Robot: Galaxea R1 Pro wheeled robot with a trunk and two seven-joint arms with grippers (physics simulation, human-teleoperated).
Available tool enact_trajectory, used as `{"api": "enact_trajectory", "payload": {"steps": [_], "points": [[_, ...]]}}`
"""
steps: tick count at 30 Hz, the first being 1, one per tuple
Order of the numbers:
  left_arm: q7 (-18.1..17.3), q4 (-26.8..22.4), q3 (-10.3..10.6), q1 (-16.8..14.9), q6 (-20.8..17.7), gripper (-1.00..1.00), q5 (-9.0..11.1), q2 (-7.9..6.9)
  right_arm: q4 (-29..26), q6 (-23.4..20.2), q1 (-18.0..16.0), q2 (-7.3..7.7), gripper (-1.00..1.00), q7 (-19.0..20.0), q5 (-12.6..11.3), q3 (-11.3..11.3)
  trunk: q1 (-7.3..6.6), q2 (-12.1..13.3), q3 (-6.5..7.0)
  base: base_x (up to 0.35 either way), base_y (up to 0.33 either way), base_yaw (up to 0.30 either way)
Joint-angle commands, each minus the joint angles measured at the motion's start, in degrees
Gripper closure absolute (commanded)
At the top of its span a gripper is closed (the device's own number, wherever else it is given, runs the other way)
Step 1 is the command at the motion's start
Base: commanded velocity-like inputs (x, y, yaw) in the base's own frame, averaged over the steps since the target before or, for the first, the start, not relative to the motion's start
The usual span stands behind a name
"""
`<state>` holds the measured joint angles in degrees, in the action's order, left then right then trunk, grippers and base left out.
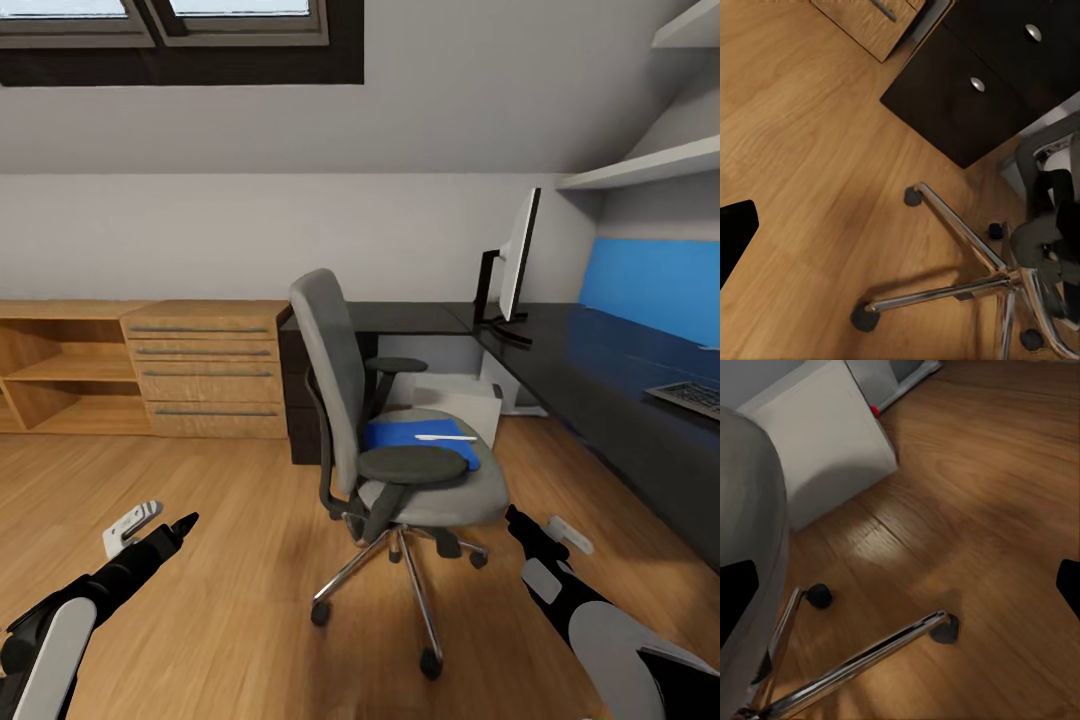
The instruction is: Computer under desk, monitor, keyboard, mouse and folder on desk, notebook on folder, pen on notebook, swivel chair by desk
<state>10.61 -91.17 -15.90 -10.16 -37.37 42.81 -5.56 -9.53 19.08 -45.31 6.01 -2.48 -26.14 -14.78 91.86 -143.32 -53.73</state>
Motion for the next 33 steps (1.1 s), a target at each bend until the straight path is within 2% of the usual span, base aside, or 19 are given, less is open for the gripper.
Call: {"api": "enact_trajectory", "payload": {"steps": [1, 6, 9, 15, 20, 24, 33], "points": [[0.47, -0.06, -0.01, -0.04, -0.25, -1.0, 0.61, -0.03, 0.04, 0.17, -0.04, 0.03, -1.0, -0.11, -0.49, 0.55, 0.02, -0.02, -0.06, 0.312, 0.0, 0.0], [0.47, 0.01, -0.01, -0.04, -0.25, -1.0, 0.61, -0.17, 0.03, 0.09, -0.04, 0.26, -1.0, -0.2, -0.53, 0.5, 0.02, -0.02, -0.06, 0.257, 0.0, 0.0], [0.47, 0.02, -0.01, -0.04, -0.25, -1.0, 0.61, -0.22, -0.02, 0.08, -0.04, 0.36, -1.0, -0.23, -1.33, -0.04, 0.02, -0.02, -0.06, 0.096, 0.0, 0.0], [0.47, 0.11, -0.09, -0.04, -0.25, -1.0, 0.67, -0.28, 0.03, -0.15, -0.04, 1.93, -1.0, -0.24, -5.64, -0.63, 0.02, -0.02, -0.06, 0.017, 0.0, 0.0], [0.47, 0.52, -0.63, -0.04, -0.19, -1.0, 0.76, -0.32, 0.03, -0.25, -0.04, 3.21, -1.0, -0.24, -7.8, -0.68, 0.02, -0.02, -0.06, 0.047, 0.0, 0.0], [0.47, 0.99, -2.26, -0.04, -0.09, -1.0, 0.78, -0.33, -0.05, -0.32, -0.04, 3.65, -1.0, -0.29, -8.3, -0.76, 0.02, -0.02, -0.06, 0.231, 0.0, 0.0], [0.47, 1.62, -2.71, -0.04, -0.07, -1.0, 0.78, -0.33, -0.52, -0.79, -0.04, 3.71, -1.0, -0.64, -8.37, -0.74, 0.02, -0.02, -0.06, 0.301, 0.0, 0.0]]}}
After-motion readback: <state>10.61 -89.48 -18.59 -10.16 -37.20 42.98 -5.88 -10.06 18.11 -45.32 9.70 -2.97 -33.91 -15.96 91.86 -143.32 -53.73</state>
